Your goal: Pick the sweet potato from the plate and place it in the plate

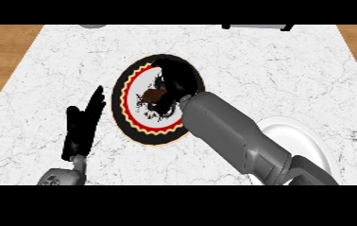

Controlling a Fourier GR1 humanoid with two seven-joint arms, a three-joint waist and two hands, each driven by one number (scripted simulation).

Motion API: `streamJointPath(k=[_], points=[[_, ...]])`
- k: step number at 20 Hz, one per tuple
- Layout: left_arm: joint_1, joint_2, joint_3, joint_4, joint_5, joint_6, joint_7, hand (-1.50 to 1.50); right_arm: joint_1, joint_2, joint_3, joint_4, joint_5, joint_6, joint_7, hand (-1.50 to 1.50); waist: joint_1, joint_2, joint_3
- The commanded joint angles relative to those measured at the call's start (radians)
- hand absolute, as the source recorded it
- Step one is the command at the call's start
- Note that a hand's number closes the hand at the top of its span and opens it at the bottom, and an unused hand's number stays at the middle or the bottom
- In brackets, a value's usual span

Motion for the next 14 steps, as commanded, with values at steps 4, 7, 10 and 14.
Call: streamJointPath(k=[4,7,10,14], points=[[0.006,0.014,0.025,0.007,0.006,-0.003,-0.016,0.00,0.115,0.000,-0.191,-0.174,-0.171,-0.222,-0.285,-1.50,-0.023,-0.002,0.003],[0.030,0.009,0.012,-0.033,-0.003,0.003,-0.002,0.00,0.160,0.000,-0.263,-0.179,-0.246,-0.207,-0.406,-1.50,-0.023,-0.005,0.001],[0.029,0.002,0.032,0.007,0.011,-0.006,-0.029,0.00,0.202,-0.004,-0.341,-0.152,-0.307,-0.097,-0.513,-1.50,-0.038,-0.007,0.000],[0.020,0.028,0.043,-0.076,0.013,-0.021,0.059,0.00,0.229,0.000,-0.341,-0.068,-0.369,-0.041,-0.653,-1.50,-0.027,-0.008,0.000]])
